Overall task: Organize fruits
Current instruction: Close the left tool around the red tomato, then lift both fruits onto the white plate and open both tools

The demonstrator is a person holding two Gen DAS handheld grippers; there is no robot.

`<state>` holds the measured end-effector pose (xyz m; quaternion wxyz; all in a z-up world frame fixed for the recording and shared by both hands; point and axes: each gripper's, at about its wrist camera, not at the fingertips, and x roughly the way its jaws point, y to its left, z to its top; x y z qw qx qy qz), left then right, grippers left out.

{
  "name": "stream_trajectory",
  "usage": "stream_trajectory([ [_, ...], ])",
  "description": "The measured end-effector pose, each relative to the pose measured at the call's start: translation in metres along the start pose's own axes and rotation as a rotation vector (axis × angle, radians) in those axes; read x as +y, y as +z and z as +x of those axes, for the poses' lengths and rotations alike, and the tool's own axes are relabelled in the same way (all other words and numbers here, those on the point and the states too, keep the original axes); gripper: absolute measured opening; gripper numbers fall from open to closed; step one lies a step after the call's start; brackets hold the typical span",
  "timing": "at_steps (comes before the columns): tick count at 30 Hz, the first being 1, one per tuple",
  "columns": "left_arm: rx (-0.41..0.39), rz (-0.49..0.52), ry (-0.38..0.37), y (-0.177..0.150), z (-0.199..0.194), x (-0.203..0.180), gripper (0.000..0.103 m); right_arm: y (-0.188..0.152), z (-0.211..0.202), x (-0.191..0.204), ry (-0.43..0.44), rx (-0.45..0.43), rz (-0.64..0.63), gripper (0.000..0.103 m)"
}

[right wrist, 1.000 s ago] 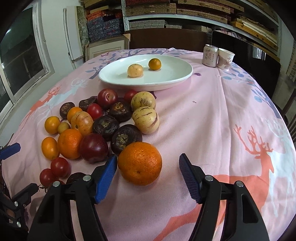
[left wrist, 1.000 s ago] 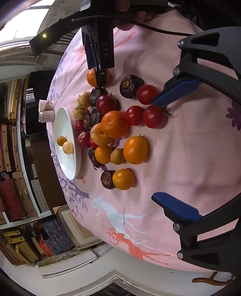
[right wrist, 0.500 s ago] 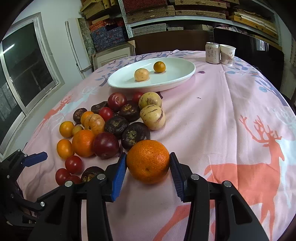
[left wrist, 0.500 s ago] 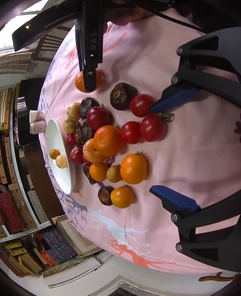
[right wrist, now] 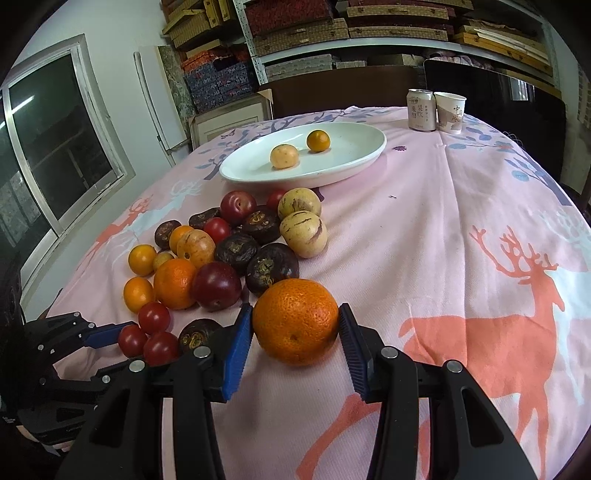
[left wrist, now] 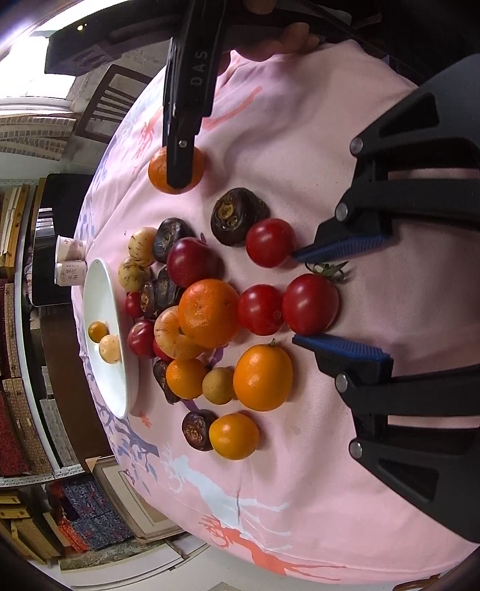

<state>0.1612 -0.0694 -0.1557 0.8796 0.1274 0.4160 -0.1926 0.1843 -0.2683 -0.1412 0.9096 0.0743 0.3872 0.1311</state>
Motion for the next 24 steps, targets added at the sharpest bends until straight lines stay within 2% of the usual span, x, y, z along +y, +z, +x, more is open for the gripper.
stream_trajectory([
  [12, -0.018, -0.016, 0.003, -0.005, -0.014, 0.000, 0.033, -0.002, -0.003, -0.005, 0.008, -0.010, 0.016, 0.047],
  [24, -0.094, -0.067, 0.023, -0.005, -0.044, 0.011, 0.033, -0.009, -0.021, -0.006, 0.050, -0.043, 0.014, 0.047],
])
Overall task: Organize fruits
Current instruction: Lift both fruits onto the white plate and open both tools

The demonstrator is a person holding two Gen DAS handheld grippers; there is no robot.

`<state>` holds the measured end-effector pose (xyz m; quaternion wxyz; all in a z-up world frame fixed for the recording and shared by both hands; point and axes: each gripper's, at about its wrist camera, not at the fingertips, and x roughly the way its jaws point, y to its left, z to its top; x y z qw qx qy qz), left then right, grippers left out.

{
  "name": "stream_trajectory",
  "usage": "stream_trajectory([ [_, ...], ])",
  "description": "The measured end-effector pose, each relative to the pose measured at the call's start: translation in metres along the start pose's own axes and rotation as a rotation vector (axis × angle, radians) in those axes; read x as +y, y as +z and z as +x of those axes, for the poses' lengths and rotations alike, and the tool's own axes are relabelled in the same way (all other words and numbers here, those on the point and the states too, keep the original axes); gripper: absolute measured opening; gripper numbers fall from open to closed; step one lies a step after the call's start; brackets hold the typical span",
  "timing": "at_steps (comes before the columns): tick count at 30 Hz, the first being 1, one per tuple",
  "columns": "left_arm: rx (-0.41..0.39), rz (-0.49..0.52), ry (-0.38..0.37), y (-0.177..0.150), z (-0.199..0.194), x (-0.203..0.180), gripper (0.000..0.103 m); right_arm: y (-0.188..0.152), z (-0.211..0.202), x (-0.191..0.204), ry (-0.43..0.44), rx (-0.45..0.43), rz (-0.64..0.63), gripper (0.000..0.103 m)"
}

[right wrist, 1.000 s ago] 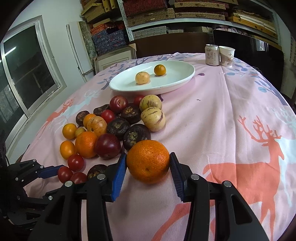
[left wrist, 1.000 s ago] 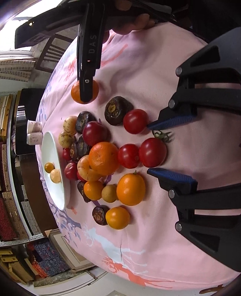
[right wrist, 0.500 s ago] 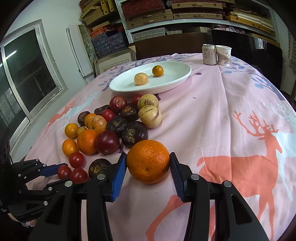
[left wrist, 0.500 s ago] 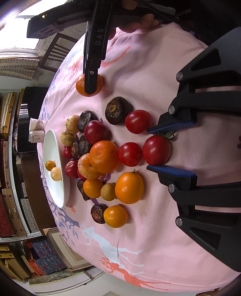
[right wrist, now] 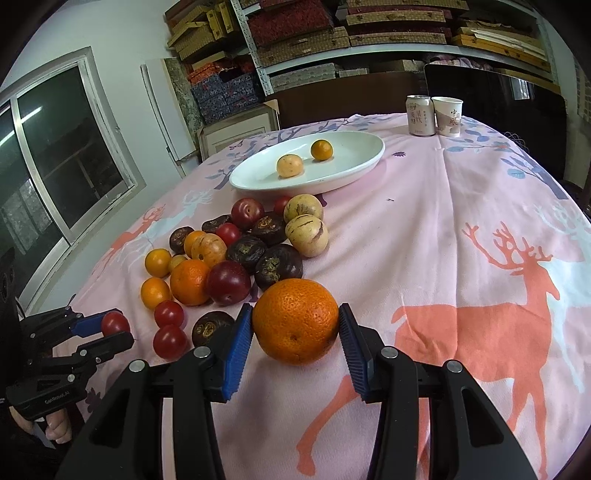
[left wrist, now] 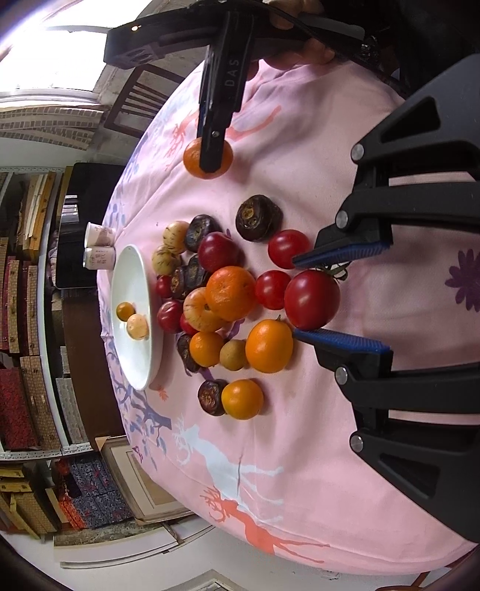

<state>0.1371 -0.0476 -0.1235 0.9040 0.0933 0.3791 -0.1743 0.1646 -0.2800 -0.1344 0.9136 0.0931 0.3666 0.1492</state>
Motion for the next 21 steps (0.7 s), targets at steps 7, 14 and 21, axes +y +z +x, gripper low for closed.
stream_trajectory([
  [7, -0.063, -0.010, 0.003, 0.014, -0.022, 0.007, 0.033, 0.005, -0.034, 0.001, 0.019, -0.045, -0.028, 0.047],
  [14, -0.110, -0.013, -0.016, 0.062, -0.025, 0.018, 0.033, 0.048, -0.054, -0.007, 0.001, -0.100, -0.053, 0.047],
  [21, -0.143, -0.052, -0.020, 0.149, 0.014, 0.045, 0.033, 0.114, -0.032, -0.024, -0.038, -0.136, -0.056, 0.047],
])
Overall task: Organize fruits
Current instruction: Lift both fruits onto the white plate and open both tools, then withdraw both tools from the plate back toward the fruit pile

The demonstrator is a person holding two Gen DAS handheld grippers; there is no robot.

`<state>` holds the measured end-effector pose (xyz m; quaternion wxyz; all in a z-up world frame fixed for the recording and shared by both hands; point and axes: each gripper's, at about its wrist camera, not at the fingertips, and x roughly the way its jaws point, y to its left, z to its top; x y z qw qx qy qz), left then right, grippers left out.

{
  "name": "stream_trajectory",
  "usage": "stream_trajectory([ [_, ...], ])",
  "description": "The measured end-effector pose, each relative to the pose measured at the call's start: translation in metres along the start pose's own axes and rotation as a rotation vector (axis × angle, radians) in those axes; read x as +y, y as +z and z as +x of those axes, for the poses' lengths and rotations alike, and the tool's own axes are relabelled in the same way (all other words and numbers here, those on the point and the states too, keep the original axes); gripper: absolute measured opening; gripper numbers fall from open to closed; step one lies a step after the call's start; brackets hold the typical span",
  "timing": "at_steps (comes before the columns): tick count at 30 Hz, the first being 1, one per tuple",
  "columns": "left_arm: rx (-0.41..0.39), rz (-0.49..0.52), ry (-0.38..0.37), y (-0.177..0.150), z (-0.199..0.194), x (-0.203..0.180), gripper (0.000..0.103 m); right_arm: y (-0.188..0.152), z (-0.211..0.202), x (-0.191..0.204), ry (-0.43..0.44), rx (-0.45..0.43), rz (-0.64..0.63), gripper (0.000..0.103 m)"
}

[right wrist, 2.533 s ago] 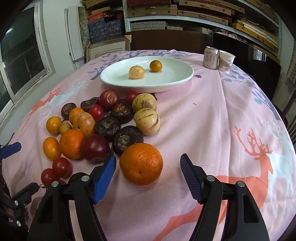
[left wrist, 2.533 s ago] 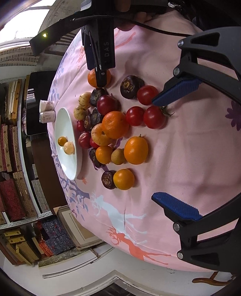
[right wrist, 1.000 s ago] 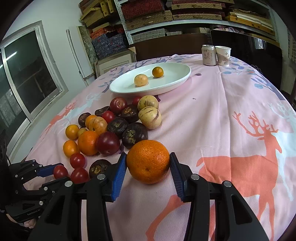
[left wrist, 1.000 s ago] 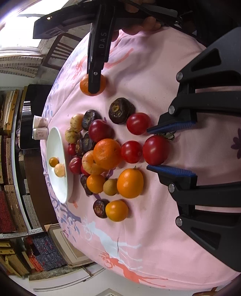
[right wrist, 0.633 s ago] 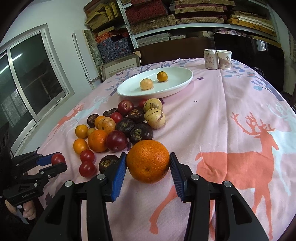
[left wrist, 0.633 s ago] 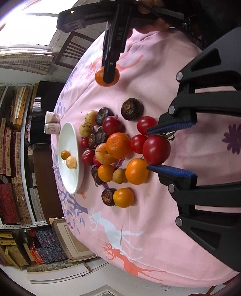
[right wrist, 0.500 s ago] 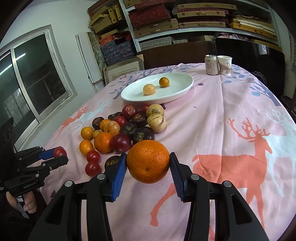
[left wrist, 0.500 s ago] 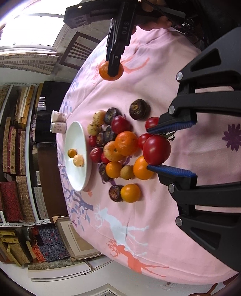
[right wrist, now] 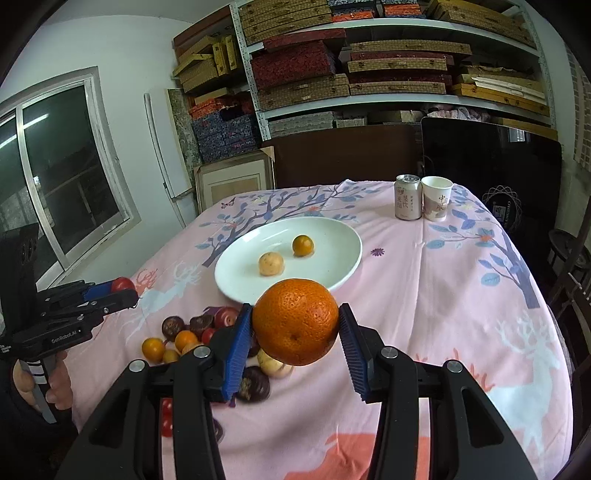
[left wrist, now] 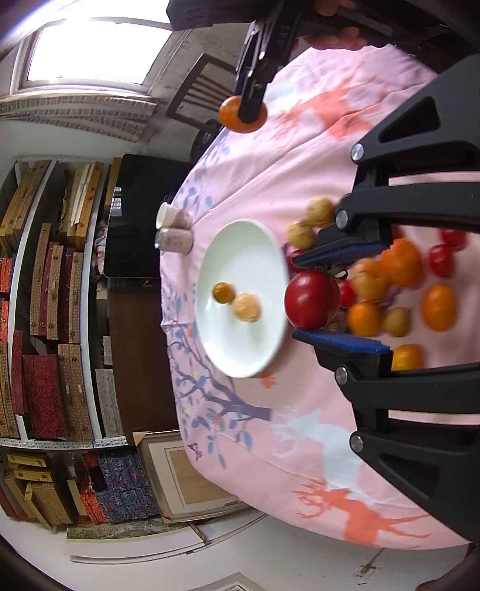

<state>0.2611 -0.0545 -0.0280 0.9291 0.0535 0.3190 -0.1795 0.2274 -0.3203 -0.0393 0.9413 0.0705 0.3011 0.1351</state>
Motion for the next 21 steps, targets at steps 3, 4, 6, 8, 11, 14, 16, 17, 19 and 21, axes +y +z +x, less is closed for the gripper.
stream_trajectory([
  [3, 0.003, -0.024, 0.003, 0.031, 0.035, 0.010, 0.033, 0.024, 0.034, -0.007, -0.012, 0.016, -0.003, 0.047],
  [4, 0.015, -0.038, 0.005, 0.039, 0.049, 0.015, 0.033, 0.029, 0.046, -0.010, -0.012, 0.025, 0.002, 0.047],
  [6, 0.049, -0.058, 0.018, 0.049, 0.078, 0.022, 0.033, 0.039, 0.071, -0.015, -0.005, 0.052, 0.016, 0.047],
  [8, 0.098, -0.079, 0.041, 0.054, 0.114, 0.031, 0.033, 0.045, 0.101, -0.018, 0.016, 0.088, 0.028, 0.047],
  [11, 0.165, -0.120, 0.071, 0.055, 0.159, 0.045, 0.033, 0.047, 0.138, -0.016, 0.005, 0.130, 0.018, 0.047],
  [14, 0.195, -0.128, 0.099, 0.055, 0.187, 0.049, 0.033, 0.050, 0.166, -0.014, -0.006, 0.152, 0.009, 0.048],
  [16, 0.206, -0.122, 0.108, 0.056, 0.198, 0.048, 0.034, 0.053, 0.179, -0.014, -0.011, 0.157, 0.000, 0.057],
  [17, 0.215, -0.123, 0.108, 0.055, 0.202, 0.048, 0.044, 0.055, 0.183, -0.014, -0.017, 0.153, -0.005, 0.067],
  [19, 0.209, -0.134, 0.132, 0.058, 0.204, 0.049, 0.073, 0.059, 0.183, -0.013, -0.048, 0.121, -0.010, 0.075],
  [21, 0.165, -0.128, 0.147, 0.062, 0.195, 0.047, 0.078, 0.063, 0.178, -0.014, -0.041, 0.107, -0.001, 0.075],
])
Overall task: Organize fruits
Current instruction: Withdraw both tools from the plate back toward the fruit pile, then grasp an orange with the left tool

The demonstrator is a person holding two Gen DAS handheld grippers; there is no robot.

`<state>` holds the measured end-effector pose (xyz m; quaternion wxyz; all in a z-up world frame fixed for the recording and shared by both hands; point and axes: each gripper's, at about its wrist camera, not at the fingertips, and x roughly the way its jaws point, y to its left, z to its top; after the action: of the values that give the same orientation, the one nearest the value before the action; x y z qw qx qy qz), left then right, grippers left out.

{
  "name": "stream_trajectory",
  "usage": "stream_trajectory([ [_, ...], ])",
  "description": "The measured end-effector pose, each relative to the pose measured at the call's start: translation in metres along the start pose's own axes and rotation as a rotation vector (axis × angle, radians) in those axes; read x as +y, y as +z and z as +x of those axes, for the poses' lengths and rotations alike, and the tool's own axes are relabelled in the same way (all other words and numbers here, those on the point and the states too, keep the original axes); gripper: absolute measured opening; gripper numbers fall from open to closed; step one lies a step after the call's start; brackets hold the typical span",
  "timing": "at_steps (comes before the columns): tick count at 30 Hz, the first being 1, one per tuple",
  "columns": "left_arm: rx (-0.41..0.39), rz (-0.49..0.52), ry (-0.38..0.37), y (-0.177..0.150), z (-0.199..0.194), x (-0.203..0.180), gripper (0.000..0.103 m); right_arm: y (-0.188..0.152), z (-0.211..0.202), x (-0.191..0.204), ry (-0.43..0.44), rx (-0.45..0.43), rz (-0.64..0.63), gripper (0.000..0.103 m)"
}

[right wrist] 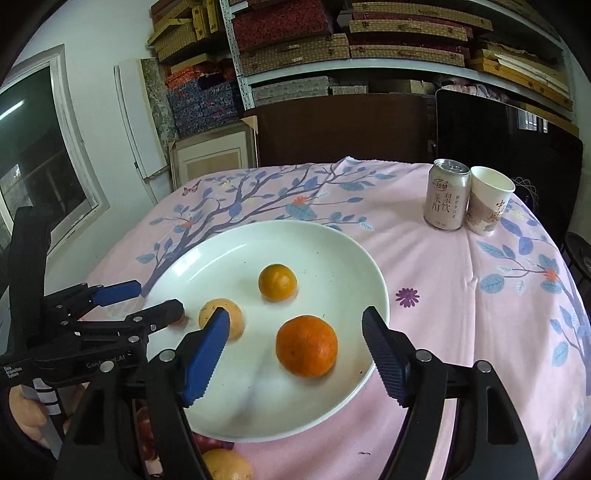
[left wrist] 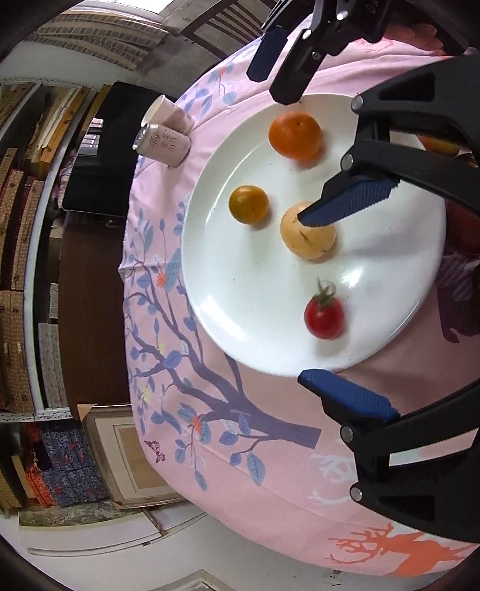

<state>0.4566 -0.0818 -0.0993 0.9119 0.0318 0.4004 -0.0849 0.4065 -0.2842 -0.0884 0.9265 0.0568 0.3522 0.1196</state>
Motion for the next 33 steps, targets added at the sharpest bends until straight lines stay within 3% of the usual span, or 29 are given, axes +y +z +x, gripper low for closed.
stream_trajectory([
  [7, -0.019, 0.017, -0.039, -0.016, -0.048, 0.003, 0.080, -0.020, -0.052, -0.002, 0.030, -0.020, 0.017, 0.075],
  [8, -0.024, 0.022, -0.044, -0.022, -0.057, 0.004, 0.083, -0.026, -0.060, 0.000, 0.032, -0.019, 0.010, 0.075],
  [10, -0.042, 0.039, -0.047, -0.039, -0.082, 0.009, 0.089, -0.043, -0.080, 0.002, 0.044, -0.015, 0.000, 0.075],
  [19, -0.042, 0.136, -0.071, -0.147, -0.157, 0.027, 0.091, -0.131, -0.141, 0.019, 0.104, 0.008, 0.021, 0.075],
  [25, 0.004, 0.227, -0.025, -0.201, -0.157, 0.019, 0.091, -0.175, -0.151, 0.033, 0.136, 0.022, 0.056, 0.075],
  [30, 0.027, 0.225, 0.004, -0.207, -0.149, 0.016, 0.090, -0.189, -0.155, 0.040, 0.143, 0.038, 0.064, 0.075],
  [33, 0.053, 0.208, -0.021, -0.207, -0.143, 0.015, 0.081, -0.193, -0.159, 0.044, 0.140, 0.041, 0.049, 0.075],
])
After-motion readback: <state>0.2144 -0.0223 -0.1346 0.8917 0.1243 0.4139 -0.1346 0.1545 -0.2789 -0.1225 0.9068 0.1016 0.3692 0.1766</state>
